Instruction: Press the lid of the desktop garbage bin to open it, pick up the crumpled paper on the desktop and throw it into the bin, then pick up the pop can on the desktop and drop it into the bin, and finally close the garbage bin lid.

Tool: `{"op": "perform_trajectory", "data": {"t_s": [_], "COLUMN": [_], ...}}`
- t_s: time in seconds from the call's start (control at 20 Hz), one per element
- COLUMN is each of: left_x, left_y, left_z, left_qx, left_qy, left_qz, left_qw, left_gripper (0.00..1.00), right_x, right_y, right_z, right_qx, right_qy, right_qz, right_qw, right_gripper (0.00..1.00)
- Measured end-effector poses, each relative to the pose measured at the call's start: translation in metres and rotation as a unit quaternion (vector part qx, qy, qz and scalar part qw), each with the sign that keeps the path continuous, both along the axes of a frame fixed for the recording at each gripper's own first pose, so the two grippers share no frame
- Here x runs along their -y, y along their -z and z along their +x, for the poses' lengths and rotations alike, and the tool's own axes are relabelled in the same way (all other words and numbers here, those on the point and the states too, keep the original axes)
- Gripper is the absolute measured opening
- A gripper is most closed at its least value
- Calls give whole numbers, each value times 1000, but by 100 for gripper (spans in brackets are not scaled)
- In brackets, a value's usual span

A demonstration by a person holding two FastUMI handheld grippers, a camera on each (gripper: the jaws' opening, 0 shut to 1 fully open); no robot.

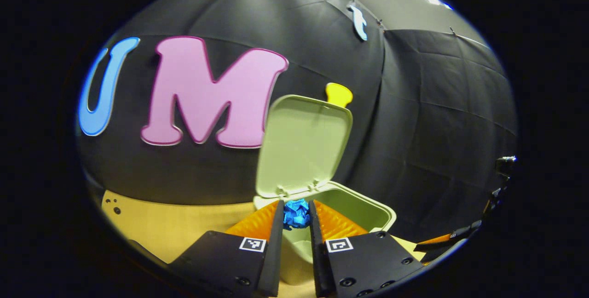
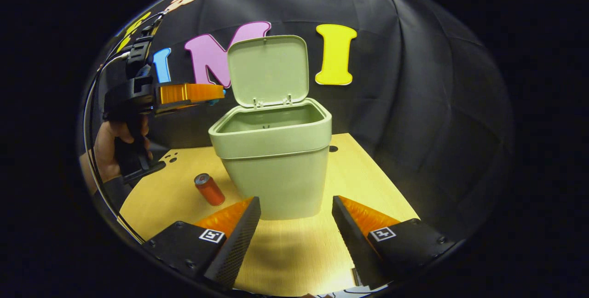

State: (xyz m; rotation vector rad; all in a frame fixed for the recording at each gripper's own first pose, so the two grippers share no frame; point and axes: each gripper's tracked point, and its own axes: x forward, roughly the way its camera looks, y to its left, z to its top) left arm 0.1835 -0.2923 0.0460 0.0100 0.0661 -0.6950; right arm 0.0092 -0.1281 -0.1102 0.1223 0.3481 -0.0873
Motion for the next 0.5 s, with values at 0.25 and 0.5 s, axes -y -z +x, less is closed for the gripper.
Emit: {"op": "perform_trajectory", "data": {"t_s": [0.25, 0.5], "left_x": [28, 14], "left_y": [18, 1], "left_z": [6, 8], "left_qx": [-13, 25], "left_qy": [18, -2], "left_qz": [5, -9], "left_qw": [1000, 1000], "left_gripper": [39, 95], "right_x": [10, 6], "right_y": [4, 7], "right_z": [0, 6], "right_qx": [-5, -10], "right_qy": [4, -9], "right_qz": [-2, -3], "right_qw": [1000, 1000], "right_gripper": [99, 99]}}
